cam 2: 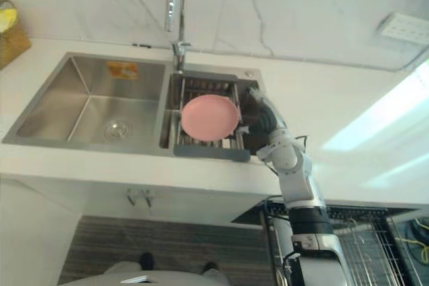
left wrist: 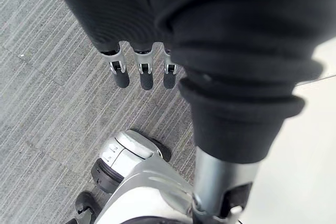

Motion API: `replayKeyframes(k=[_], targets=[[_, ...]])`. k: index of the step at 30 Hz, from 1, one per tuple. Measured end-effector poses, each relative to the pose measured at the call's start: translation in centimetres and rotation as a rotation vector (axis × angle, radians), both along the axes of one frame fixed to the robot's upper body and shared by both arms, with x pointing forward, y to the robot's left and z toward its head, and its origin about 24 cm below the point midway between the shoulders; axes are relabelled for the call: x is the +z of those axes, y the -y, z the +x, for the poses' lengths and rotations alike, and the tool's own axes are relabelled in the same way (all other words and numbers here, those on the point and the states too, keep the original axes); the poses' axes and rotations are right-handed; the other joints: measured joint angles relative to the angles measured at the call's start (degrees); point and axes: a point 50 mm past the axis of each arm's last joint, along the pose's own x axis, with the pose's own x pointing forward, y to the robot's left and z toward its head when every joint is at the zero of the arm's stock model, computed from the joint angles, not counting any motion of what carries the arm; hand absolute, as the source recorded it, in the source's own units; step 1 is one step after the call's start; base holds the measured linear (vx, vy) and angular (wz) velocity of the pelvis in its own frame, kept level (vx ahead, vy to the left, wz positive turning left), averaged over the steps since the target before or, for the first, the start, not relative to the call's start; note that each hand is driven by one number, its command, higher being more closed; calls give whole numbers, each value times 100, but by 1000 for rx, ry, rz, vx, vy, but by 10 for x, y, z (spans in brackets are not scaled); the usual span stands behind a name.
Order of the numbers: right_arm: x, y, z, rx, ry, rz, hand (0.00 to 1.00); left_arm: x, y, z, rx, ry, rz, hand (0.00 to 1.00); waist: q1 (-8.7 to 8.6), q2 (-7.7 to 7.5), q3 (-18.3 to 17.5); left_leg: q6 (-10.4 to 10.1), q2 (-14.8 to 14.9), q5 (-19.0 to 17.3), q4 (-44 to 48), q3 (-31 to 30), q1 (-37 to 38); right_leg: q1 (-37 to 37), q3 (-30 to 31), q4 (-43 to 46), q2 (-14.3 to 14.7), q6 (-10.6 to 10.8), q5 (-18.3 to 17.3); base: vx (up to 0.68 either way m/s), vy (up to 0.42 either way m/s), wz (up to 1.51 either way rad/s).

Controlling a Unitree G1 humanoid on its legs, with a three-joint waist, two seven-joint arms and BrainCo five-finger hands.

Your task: Walk over to the sink, pick up the cup, carry it to the dishwasher, place the cup inside the dishwasher, then close the dishwasher door

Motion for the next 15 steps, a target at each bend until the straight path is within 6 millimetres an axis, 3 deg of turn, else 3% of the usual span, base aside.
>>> replayKeyframes(k=[9,15], targets=[[-15,-5,18,69,-113,-315,0,1,0,6,-53,16,-25,0,97,-1,2,72,-92,205,-132,-288,-92,12,-276,-12,-44,28,26,-33,5,16],[-17,1,27,42,-148,-383,0,1,1,4,-75,0,-41,0,164,-1,3,73,-113,259,-106,-362,-92,27,-301,-12,-53,24,40,11,-1,8]])
